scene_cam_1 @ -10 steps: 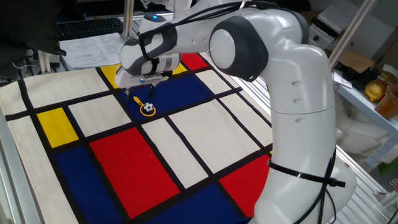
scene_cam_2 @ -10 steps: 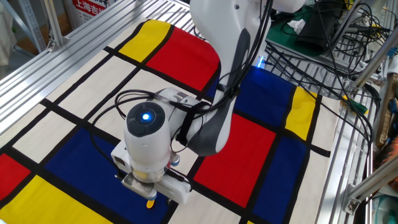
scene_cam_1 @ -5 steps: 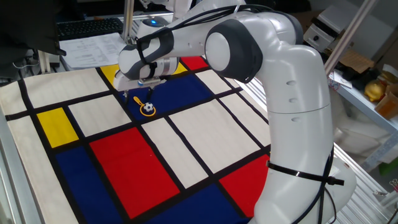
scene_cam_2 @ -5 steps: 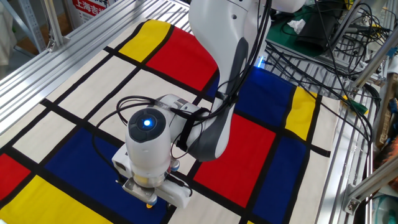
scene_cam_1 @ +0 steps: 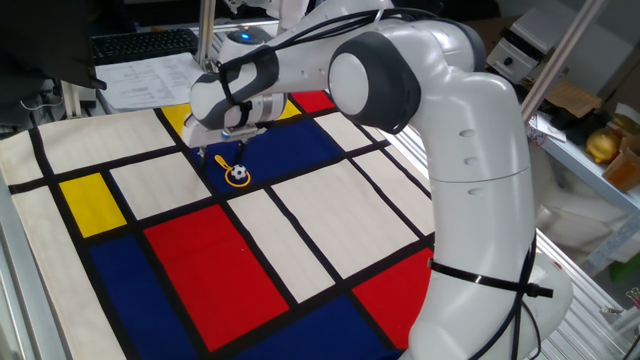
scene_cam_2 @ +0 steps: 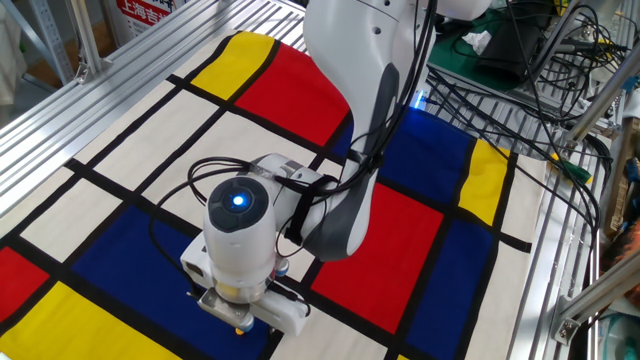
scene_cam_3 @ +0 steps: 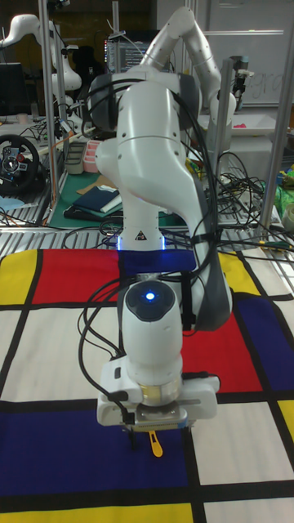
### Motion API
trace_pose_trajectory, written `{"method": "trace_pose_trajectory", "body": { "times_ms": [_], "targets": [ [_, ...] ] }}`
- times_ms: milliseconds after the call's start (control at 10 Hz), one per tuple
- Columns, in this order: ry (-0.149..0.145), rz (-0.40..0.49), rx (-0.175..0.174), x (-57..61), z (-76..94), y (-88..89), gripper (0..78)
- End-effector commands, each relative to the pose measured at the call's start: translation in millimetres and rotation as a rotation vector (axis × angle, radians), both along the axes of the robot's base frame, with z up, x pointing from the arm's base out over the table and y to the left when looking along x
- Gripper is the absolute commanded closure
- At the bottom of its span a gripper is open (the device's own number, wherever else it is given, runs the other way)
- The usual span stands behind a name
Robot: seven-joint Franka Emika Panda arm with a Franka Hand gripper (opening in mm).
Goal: Remove the bubble ring from the ball
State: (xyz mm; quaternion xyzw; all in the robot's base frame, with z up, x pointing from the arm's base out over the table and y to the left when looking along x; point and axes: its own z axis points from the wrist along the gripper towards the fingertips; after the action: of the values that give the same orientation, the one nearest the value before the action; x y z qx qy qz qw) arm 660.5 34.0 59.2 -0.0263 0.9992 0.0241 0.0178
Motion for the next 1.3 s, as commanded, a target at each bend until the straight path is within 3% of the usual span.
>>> {"method": "trace_pose_trajectory", "body": {
  "times_ms": [100, 500, 900, 1300],
  "targets": [
    [-0.005, -0.001, 0.000, 1.4, 1.1, -0.1, 0.1],
    [-0.009, 0.002, -0.006, 1.4, 0.8, 0.0, 0.1],
    [-0.018, 0.013, -0.047, 1.4, 0.6, 0.0, 0.1],
    [-0.013, 0.008, -0.030, 1.6, -0.9, 0.3, 0.1]
  ]
}}
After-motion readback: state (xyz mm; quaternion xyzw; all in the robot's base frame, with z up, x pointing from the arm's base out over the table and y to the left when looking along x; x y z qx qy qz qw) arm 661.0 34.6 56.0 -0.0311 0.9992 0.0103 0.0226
